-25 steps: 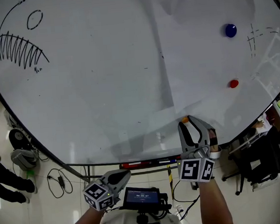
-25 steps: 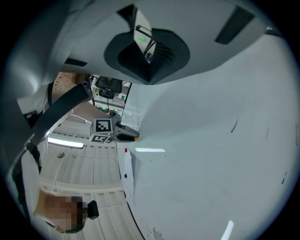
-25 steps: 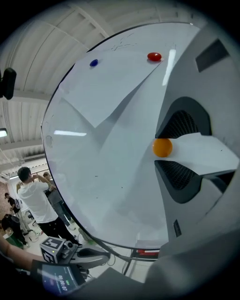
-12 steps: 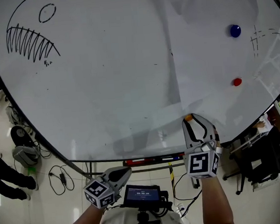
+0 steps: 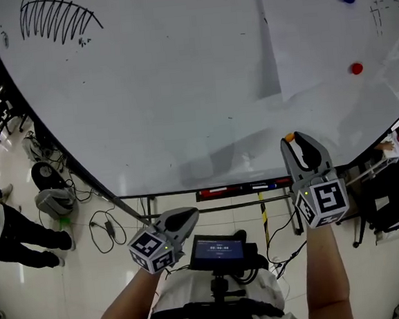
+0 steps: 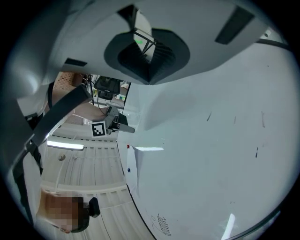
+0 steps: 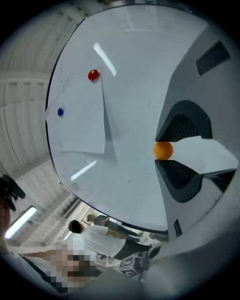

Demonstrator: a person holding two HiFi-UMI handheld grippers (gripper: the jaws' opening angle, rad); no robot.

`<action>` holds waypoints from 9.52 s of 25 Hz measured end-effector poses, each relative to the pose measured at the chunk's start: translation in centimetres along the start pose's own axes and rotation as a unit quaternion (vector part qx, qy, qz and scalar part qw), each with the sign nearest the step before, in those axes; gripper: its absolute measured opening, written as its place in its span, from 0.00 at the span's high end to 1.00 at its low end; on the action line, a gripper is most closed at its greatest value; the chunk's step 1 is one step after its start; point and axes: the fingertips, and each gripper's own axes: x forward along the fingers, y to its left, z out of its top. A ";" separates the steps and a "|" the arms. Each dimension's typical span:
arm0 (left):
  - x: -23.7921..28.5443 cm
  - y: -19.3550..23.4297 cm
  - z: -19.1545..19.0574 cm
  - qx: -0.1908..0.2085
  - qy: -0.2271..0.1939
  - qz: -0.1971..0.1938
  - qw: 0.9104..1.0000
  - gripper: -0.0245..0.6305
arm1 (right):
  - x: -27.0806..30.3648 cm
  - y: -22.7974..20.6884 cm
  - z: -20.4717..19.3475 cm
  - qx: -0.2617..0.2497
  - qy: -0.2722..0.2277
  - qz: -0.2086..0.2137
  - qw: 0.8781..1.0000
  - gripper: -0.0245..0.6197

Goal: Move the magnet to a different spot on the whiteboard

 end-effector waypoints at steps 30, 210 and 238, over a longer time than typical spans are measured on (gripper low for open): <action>4.9 -15.2 -2.0 0.030 0.061 -0.047 0.997 0.91 | -26.0 1.4 -11.2 0.363 -0.045 0.015 0.930 0.75; -20.7 9.6 4.7 0.010 -0.016 0.015 1.000 0.91 | 10.0 15.7 16.0 -0.188 -0.018 -0.087 0.978 0.71; -19.6 7.6 -0.2 -0.021 0.023 -0.026 0.999 0.91 | 0.9 18.5 6.9 -0.018 0.022 -0.067 0.997 0.93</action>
